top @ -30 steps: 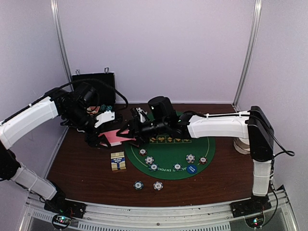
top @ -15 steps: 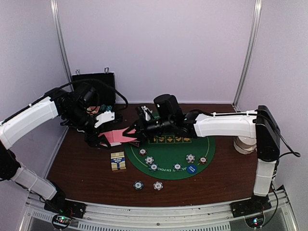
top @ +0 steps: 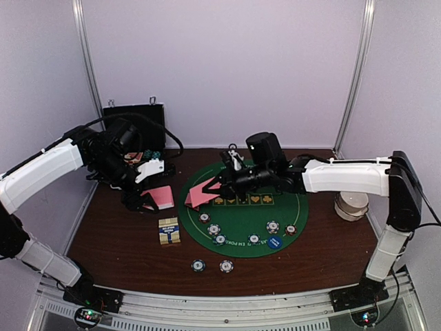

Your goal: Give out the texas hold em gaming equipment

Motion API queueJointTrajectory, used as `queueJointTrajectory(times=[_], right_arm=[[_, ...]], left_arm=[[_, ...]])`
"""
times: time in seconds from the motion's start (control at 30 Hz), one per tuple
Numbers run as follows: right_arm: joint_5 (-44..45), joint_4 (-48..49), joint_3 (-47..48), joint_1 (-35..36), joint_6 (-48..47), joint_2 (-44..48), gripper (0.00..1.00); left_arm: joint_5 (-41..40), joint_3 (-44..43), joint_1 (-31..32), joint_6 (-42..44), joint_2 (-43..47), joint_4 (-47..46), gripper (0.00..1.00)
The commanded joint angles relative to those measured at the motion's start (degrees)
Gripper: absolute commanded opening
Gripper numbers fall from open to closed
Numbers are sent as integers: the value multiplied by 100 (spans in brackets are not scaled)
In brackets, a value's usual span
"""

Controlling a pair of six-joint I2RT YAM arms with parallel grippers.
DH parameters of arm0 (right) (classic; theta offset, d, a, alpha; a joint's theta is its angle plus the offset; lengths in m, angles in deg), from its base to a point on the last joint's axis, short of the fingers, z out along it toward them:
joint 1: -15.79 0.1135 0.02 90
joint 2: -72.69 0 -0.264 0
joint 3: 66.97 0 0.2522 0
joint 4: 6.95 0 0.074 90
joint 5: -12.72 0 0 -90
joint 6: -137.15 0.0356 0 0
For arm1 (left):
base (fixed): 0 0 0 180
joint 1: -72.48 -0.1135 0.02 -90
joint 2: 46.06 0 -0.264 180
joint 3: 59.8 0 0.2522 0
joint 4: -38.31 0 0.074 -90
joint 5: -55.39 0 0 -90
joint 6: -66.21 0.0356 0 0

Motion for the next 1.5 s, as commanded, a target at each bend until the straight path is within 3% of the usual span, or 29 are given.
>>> queueJointTrajectory(times=[0.0,0.33,0.83,1.03,1.3,1.47], right_arm=[[-157,-683,-497,-441,-538,495,0],[-76,-2123,-916,-1014,-1829,230,0],[637,-2980,-439,-1098,-2917,-711,0],[1104,-3545,-185,-1098,-3271,-807,22],[1526,-3974,34,-1101,-3459,-576,39],[1856,-4202,367,-1098,-3496,-314,57]], left_arm=[[56,7,-30,20,156,-176,0],[83,-3,-30,-12,182,-176,0],[118,-56,-30,-22,148,-114,0],[114,-57,-30,-6,165,-93,0],[132,-39,-30,0,166,-73,0],[132,-48,-30,-15,163,-73,0]])
